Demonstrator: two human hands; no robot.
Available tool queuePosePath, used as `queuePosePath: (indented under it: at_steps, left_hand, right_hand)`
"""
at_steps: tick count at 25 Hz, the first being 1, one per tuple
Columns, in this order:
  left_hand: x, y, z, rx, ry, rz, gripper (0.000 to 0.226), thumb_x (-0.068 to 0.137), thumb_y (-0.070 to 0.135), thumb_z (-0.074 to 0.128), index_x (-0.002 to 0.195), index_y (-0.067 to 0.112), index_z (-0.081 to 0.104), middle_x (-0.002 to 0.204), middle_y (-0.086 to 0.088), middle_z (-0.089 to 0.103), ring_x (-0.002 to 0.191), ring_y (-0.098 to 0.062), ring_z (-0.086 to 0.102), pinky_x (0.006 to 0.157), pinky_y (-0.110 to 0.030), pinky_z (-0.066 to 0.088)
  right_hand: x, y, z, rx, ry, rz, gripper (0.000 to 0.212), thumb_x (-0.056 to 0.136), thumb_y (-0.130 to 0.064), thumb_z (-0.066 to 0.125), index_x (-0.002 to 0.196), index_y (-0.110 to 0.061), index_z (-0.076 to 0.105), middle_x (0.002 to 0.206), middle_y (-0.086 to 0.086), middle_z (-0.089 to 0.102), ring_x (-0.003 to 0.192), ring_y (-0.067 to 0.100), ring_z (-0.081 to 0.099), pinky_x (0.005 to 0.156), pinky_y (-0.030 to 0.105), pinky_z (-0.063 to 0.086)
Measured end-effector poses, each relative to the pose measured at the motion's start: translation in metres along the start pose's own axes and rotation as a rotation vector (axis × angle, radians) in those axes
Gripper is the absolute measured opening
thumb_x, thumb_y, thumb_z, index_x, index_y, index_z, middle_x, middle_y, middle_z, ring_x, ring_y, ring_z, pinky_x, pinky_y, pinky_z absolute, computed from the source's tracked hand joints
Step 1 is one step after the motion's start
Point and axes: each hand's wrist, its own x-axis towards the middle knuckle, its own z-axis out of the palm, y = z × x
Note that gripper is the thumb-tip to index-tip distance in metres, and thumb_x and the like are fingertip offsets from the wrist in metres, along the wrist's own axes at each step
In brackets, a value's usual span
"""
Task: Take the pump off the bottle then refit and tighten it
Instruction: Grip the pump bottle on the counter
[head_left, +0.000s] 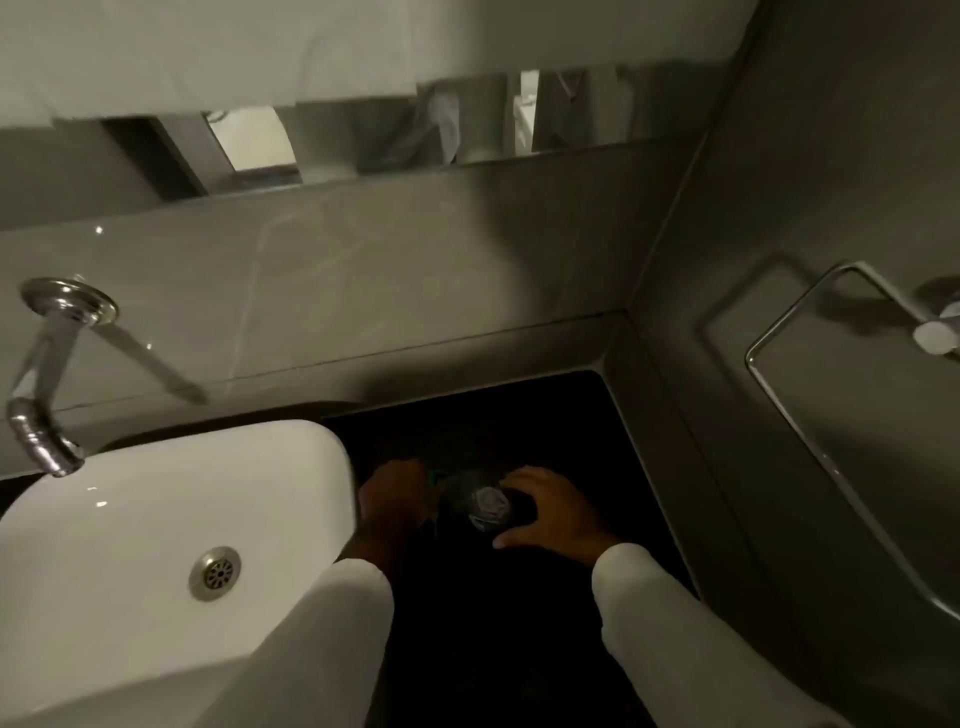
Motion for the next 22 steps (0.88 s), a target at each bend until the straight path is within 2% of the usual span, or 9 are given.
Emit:
queuePosePath:
  at_steps: [2, 4, 7, 10, 13, 15, 17, 20, 22]
  left_hand:
    - [0.01, 0.004, 0.011, -0.042, -0.038, -0.069, 0.05, 0.095, 0.053, 0.058, 0.121, 0.013, 0.071, 0.121, -0.011, 0.072, 0.111, -0.033, 0.069, 0.088, -0.041, 0.057]
    - [0.015, 0.007, 0.02, -0.101, -0.102, -0.112, 0.043, 0.097, 0.046, 0.057, 0.116, 0.01, 0.073, 0.118, -0.013, 0.072, 0.107, -0.033, 0.069, 0.09, -0.041, 0.058]
    - [0.02, 0.009, 0.024, -0.195, -0.11, -0.142, 0.039, 0.097, 0.04, 0.061, 0.115, 0.007, 0.073, 0.119, -0.018, 0.072, 0.11, -0.036, 0.068, 0.093, -0.044, 0.057]
    - [0.02, 0.006, -0.003, -0.3, 0.092, -0.131, 0.034, 0.092, 0.039, 0.07, 0.107, 0.01, 0.077, 0.109, -0.015, 0.077, 0.108, -0.034, 0.071, 0.087, -0.037, 0.056]
    - [-0.001, 0.014, -0.052, -0.633, 0.486, 0.03, 0.023, 0.085, 0.041, 0.081, 0.098, 0.022, 0.079, 0.081, 0.012, 0.075, 0.088, -0.009, 0.074, 0.075, -0.022, 0.051]
    - [-0.023, 0.023, -0.074, -0.808, 0.638, 0.201, 0.026, 0.081, 0.038, 0.085, 0.105, 0.033, 0.076, 0.087, 0.023, 0.07, 0.088, 0.007, 0.069, 0.078, -0.009, 0.05]
    - [-0.037, 0.031, -0.08, -0.83, 0.695, 0.336, 0.028, 0.081, 0.03, 0.087, 0.106, 0.026, 0.077, 0.099, 0.01, 0.072, 0.096, 0.002, 0.068, 0.086, -0.012, 0.05]
    - [-0.04, 0.038, -0.074, -0.763, 0.722, 0.396, 0.032, 0.08, 0.028, 0.086, 0.105, 0.008, 0.079, 0.108, -0.009, 0.071, 0.099, -0.011, 0.068, 0.089, -0.023, 0.053]
    - [-0.035, 0.038, -0.06, -0.758, 0.71, 0.431, 0.035, 0.08, 0.03, 0.087, 0.105, 0.008, 0.078, 0.111, -0.007, 0.07, 0.102, 0.0, 0.065, 0.091, -0.017, 0.051]
  right_hand:
    - [0.008, 0.002, 0.007, 0.115, 0.077, 0.004, 0.073, 0.067, -0.038, 0.089, 0.132, -0.018, 0.062, 0.139, 0.003, 0.055, 0.129, 0.022, 0.05, 0.11, 0.044, 0.041]
    - [0.011, 0.004, 0.015, 0.149, 0.136, -0.01, 0.062, 0.069, -0.032, 0.089, 0.124, -0.017, 0.067, 0.131, 0.004, 0.061, 0.121, 0.022, 0.057, 0.106, 0.041, 0.046]
    - [0.018, 0.007, 0.022, 0.164, 0.174, -0.059, 0.046, 0.075, -0.027, 0.085, 0.117, -0.014, 0.072, 0.125, 0.005, 0.065, 0.116, 0.021, 0.06, 0.098, 0.026, 0.043]
    - [0.024, 0.007, 0.018, 0.203, 0.194, -0.048, 0.042, 0.076, -0.027, 0.085, 0.114, -0.014, 0.073, 0.124, 0.005, 0.066, 0.115, 0.02, 0.061, 0.099, 0.028, 0.045]
    - [0.033, 0.009, 0.012, 0.207, 0.163, -0.026, 0.052, 0.074, -0.029, 0.086, 0.121, -0.013, 0.07, 0.133, 0.007, 0.06, 0.124, 0.024, 0.055, 0.107, 0.037, 0.042]
    - [0.038, 0.01, 0.009, 0.154, 0.153, -0.02, 0.056, 0.073, -0.033, 0.087, 0.123, -0.013, 0.07, 0.136, 0.005, 0.057, 0.127, 0.022, 0.052, 0.108, 0.035, 0.04]
    - [0.042, 0.011, 0.008, 0.104, 0.149, -0.026, 0.056, 0.072, -0.036, 0.087, 0.121, -0.014, 0.071, 0.136, 0.003, 0.057, 0.127, 0.02, 0.051, 0.108, 0.035, 0.041]
    - [0.043, 0.011, 0.007, 0.093, 0.132, -0.022, 0.058, 0.071, -0.039, 0.087, 0.122, -0.015, 0.07, 0.138, 0.001, 0.056, 0.128, 0.018, 0.049, 0.109, 0.036, 0.04]
    - [0.043, 0.011, 0.006, 0.099, 0.13, -0.024, 0.06, 0.071, -0.039, 0.087, 0.123, -0.015, 0.07, 0.138, 0.001, 0.056, 0.129, 0.018, 0.049, 0.11, 0.037, 0.04]
